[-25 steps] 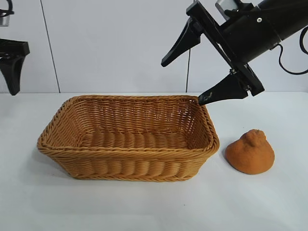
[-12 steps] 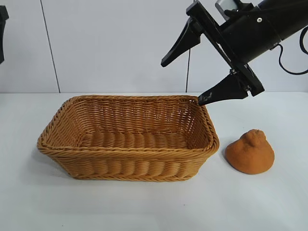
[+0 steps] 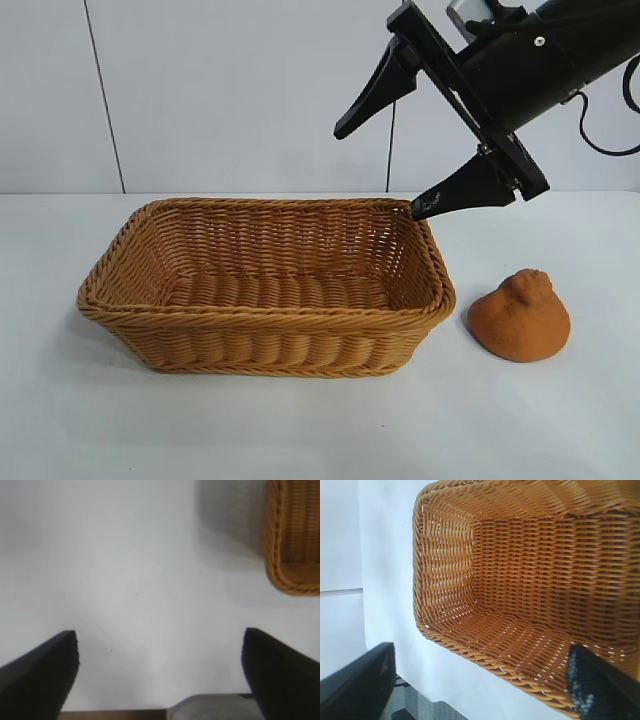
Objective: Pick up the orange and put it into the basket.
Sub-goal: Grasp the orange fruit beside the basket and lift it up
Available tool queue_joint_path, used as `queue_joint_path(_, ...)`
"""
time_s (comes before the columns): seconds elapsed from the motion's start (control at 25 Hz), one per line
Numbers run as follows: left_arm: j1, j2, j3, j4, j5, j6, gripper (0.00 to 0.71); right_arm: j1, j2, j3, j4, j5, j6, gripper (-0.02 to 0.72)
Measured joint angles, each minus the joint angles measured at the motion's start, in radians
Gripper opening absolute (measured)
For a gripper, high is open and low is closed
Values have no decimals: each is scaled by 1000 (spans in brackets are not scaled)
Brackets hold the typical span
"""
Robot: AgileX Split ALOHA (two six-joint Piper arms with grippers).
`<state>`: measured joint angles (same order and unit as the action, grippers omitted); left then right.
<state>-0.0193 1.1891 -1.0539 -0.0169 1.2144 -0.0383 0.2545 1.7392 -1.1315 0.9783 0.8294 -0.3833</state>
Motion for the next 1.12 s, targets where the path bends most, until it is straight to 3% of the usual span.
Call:
queue_joint_path(0.2,0,-291,245,17,-24,0,631,0,0,0,0,0,0,631)
queue_joint_path(0.44,0,-595,431,17,-99,3,631,0,0,0,0,0,0,631)
queue_joint_path(0.68,0,-846,522,17,-108,4,631,0,0,0,0,5,0,631)
queue_joint_path(0.96,0,-966,551,-16,-144,4,631,0,-1,-6,-9,65,3,631)
queue_joint_path(1.12,0,-974,552,-18,-147,4,631,0,-1,-33,-83,98,43,631)
